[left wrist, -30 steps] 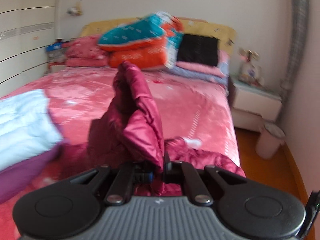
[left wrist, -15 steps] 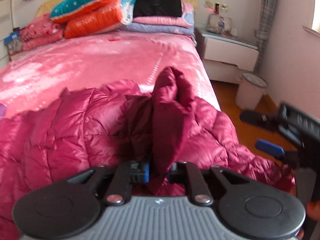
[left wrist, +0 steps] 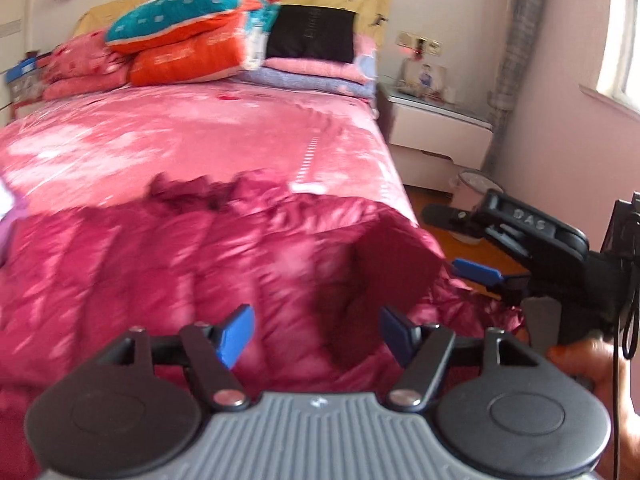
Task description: Fold large clothes
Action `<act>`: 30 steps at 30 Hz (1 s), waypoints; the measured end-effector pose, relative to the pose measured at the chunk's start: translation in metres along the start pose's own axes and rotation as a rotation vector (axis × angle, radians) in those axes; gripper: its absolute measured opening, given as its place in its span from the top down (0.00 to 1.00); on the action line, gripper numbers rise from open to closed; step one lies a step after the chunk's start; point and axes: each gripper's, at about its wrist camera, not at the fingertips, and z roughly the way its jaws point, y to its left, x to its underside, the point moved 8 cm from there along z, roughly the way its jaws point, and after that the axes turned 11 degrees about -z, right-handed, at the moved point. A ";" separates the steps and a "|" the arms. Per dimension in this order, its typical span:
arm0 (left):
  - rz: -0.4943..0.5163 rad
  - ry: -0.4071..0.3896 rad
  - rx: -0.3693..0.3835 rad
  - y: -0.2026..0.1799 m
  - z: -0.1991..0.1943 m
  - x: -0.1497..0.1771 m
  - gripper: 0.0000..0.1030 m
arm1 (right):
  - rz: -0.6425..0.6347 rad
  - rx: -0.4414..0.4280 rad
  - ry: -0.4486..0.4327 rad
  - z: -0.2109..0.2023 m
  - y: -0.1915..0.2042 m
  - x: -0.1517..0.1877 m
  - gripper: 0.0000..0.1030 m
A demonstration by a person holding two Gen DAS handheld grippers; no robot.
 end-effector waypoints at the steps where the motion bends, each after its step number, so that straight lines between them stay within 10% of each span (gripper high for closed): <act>1: -0.018 0.000 -0.015 0.010 -0.006 0.003 0.33 | -0.018 -0.017 0.008 0.002 0.005 0.001 0.00; 14: -0.186 0.043 -0.138 0.100 0.010 0.020 0.33 | -0.164 -0.035 0.140 0.034 0.034 0.024 0.00; 30: -0.271 -0.015 -0.166 0.145 0.067 -0.025 0.32 | -0.316 0.089 0.054 0.063 0.048 0.018 0.00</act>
